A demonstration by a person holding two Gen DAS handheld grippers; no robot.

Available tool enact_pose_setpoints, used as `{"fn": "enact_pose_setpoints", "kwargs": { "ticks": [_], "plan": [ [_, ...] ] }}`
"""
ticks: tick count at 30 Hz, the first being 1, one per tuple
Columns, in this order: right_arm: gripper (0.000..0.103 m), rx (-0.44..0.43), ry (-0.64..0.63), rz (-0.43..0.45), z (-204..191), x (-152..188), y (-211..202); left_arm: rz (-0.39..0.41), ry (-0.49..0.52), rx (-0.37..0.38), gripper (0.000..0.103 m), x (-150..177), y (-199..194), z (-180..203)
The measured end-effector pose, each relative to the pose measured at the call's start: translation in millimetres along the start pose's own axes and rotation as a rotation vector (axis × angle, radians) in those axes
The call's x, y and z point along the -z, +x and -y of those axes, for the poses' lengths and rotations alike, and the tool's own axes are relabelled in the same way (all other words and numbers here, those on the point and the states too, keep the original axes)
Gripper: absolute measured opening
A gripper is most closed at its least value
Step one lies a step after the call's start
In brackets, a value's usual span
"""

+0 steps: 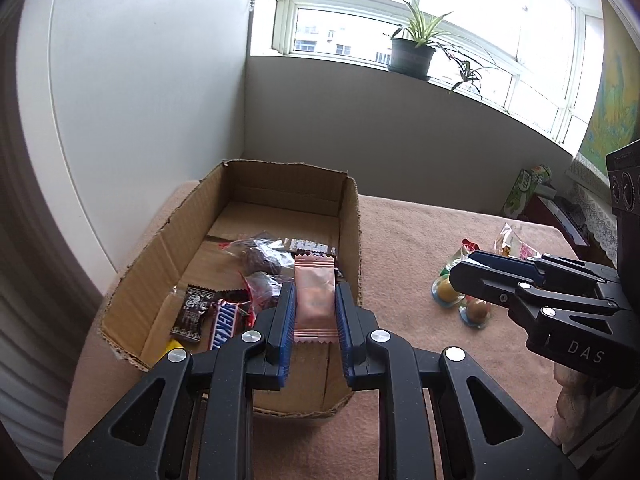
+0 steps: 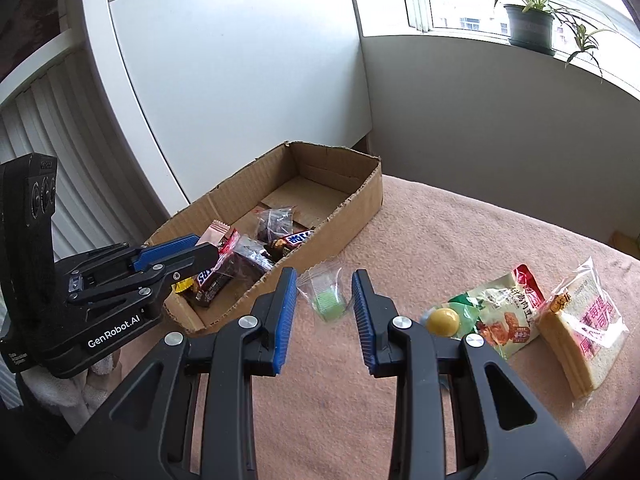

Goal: Organize snacks
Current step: 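Carry both candies into the box and open both grippers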

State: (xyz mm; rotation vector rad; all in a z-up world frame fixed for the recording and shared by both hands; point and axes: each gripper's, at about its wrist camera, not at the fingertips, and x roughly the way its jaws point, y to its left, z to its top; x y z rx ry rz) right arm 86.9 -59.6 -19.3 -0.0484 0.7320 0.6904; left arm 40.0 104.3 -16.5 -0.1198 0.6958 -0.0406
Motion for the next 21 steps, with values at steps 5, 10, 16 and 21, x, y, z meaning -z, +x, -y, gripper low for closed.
{"fn": "enact_pose_setpoints", "kwargs": {
  "ticks": [5,10,16,21],
  "plan": [
    [0.03,-0.039,-0.002,-0.017,-22,-7,20,0.007,-0.04,-0.048,0.018,3,-1,-29],
    [0.03,-0.079,-0.013,-0.033,-41,-11,35,0.001,-0.077,-0.077,0.018,4,2,-50],
    [0.03,-0.114,-0.049,-0.052,-64,-13,51,-0.008,-0.106,-0.09,0.018,4,5,-68],
    [0.033,-0.113,-0.082,-0.068,-74,-10,59,-0.017,-0.12,-0.087,0.018,5,6,-76]
  ]
}}
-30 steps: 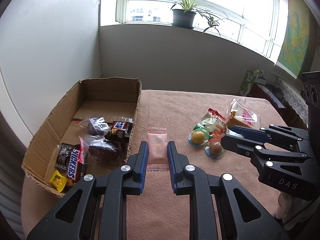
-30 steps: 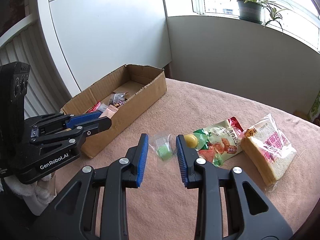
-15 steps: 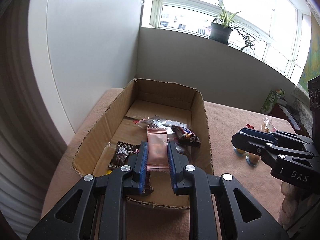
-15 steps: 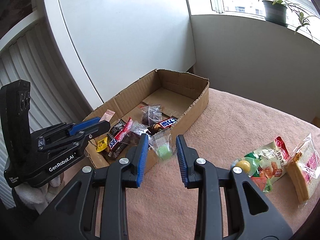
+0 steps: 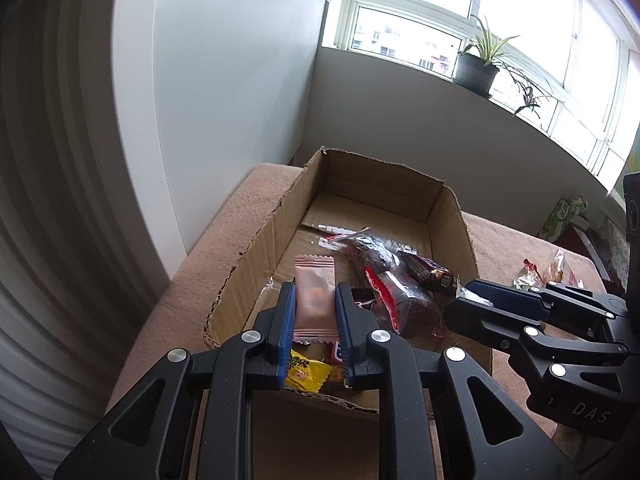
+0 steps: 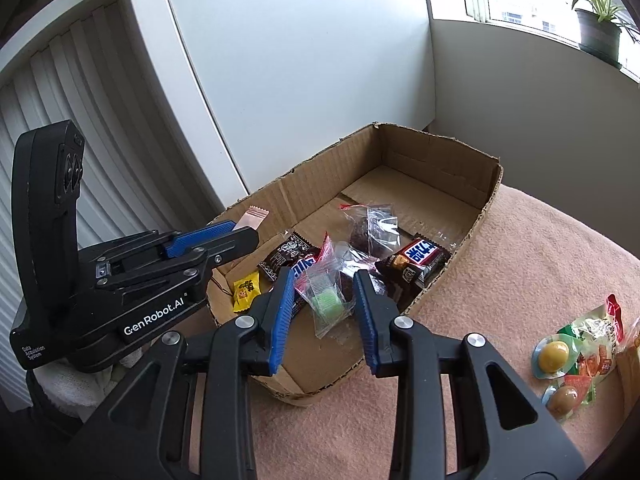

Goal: Organize snacks
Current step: 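Carry both candies into the box and open both grippers, then move both tools back over the round egg-like snacks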

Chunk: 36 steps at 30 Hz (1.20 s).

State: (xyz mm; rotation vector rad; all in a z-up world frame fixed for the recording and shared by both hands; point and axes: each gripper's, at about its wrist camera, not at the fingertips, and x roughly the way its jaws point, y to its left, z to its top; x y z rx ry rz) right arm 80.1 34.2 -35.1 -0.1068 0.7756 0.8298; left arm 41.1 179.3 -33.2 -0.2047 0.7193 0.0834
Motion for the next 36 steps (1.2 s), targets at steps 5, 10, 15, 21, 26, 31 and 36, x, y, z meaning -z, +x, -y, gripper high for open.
{"fn": "enact_pose_setpoints", "kwargs": {
  "ticks": [5,10,15,21,26,31,36],
  "plan": [
    [0.051,0.026,0.0,0.004,6,2,1,0.001,-0.016,-0.008,0.019,-1,1,-5],
    [0.07,0.037,0.008,0.025,13,2,-4,0.005,-0.017,0.0,0.029,-1,-1,-5],
    [0.076,0.059,-0.001,0.036,17,3,-15,0.011,-0.014,0.003,0.031,-1,-2,-3],
    [0.089,0.1,-0.005,0.05,27,8,-25,0.024,-0.012,0.012,0.046,-1,-5,3],
    [0.09,0.142,0.01,0.048,47,15,-38,0.026,-0.001,0.026,0.055,-1,-6,11],
    [0.09,0.185,0.058,0.058,75,24,-57,0.037,0.018,0.045,0.057,-1,-9,24],
    [0.09,0.197,0.154,0.069,111,35,-77,0.048,0.038,0.07,0.057,-2,-13,43]
  ]
}}
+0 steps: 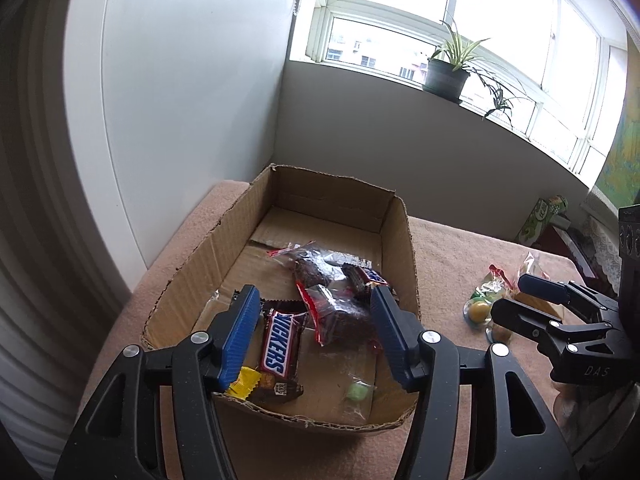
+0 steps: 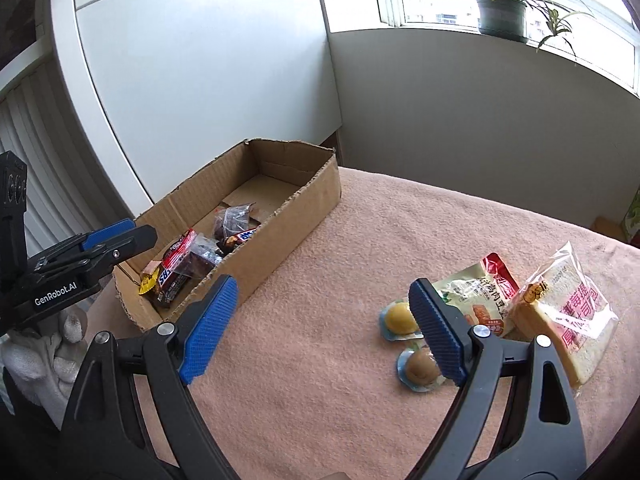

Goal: Organize snacks
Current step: 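Move both tools back over the round egg-like snacks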

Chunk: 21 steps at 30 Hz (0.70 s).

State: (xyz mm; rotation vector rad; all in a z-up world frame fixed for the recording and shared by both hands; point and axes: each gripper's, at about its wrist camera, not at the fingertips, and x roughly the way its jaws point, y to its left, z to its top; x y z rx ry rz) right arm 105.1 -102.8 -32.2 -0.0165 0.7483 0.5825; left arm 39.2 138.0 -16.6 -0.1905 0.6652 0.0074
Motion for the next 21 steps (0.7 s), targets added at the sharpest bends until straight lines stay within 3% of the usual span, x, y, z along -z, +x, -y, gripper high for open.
{"fn": "enact_pose_setpoints", "kwargs": {
  "ticks": [11,17,21],
  "plan": [
    [0.09,0.067,0.185,-0.018,81,15,-6,-0.019,0.08,0.071,0.057,0,8,58],
    [0.09,0.043,0.241,-0.039,101,26,-8,-0.045,0.149,0.122,0.057,4,18,94],
    [0.088,0.04,0.201,-0.052,101,33,-11,-0.08,0.194,0.138,0.057,10,30,115]
  ]
}}
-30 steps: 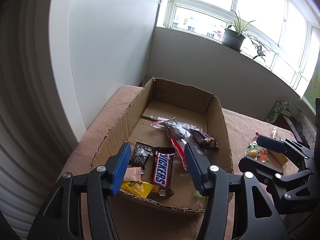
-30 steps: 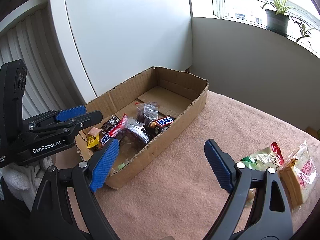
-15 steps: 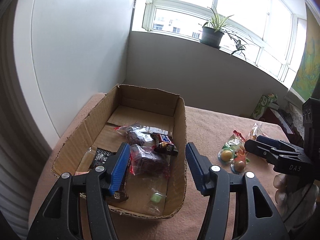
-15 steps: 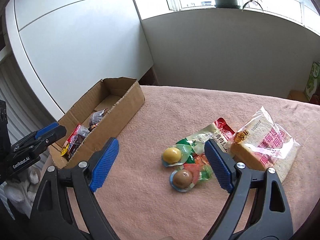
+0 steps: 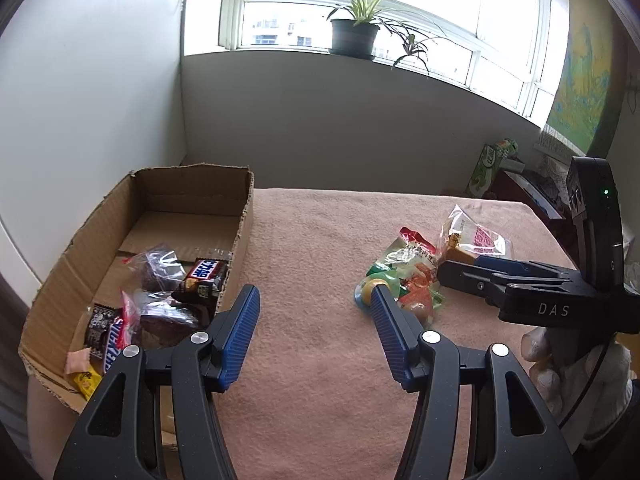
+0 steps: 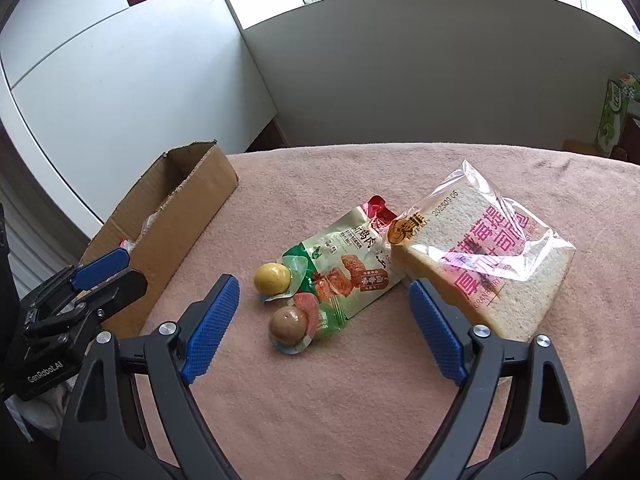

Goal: Organize snacks
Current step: 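Move both tools back over the round egg-like snacks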

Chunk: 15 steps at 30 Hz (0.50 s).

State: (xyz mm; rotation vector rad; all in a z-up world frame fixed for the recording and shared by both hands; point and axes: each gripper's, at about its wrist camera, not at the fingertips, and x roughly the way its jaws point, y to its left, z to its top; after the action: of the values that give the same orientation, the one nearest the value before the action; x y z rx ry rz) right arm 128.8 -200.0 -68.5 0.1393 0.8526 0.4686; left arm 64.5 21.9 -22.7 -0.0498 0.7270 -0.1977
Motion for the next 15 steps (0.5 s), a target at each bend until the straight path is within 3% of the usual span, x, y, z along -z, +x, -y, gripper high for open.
{"fn": "enact_pose_setpoints", "kwargs": {
  "ticks": [5,11,15],
  "plan": [
    [0.068,-0.017,-0.069,-0.037,-8,10,6,-0.049,-0.001,0.014,0.057,-2,18,7],
    [0.055,-0.002,-0.173,-0.065,-25,21,18,-0.07,0.008,0.04,0.054,-8,29,20],
    [0.055,-0.008,-0.195,-0.077,-31,22,26,-0.093,0.031,0.048,0.051,-11,41,29]
  ]
}}
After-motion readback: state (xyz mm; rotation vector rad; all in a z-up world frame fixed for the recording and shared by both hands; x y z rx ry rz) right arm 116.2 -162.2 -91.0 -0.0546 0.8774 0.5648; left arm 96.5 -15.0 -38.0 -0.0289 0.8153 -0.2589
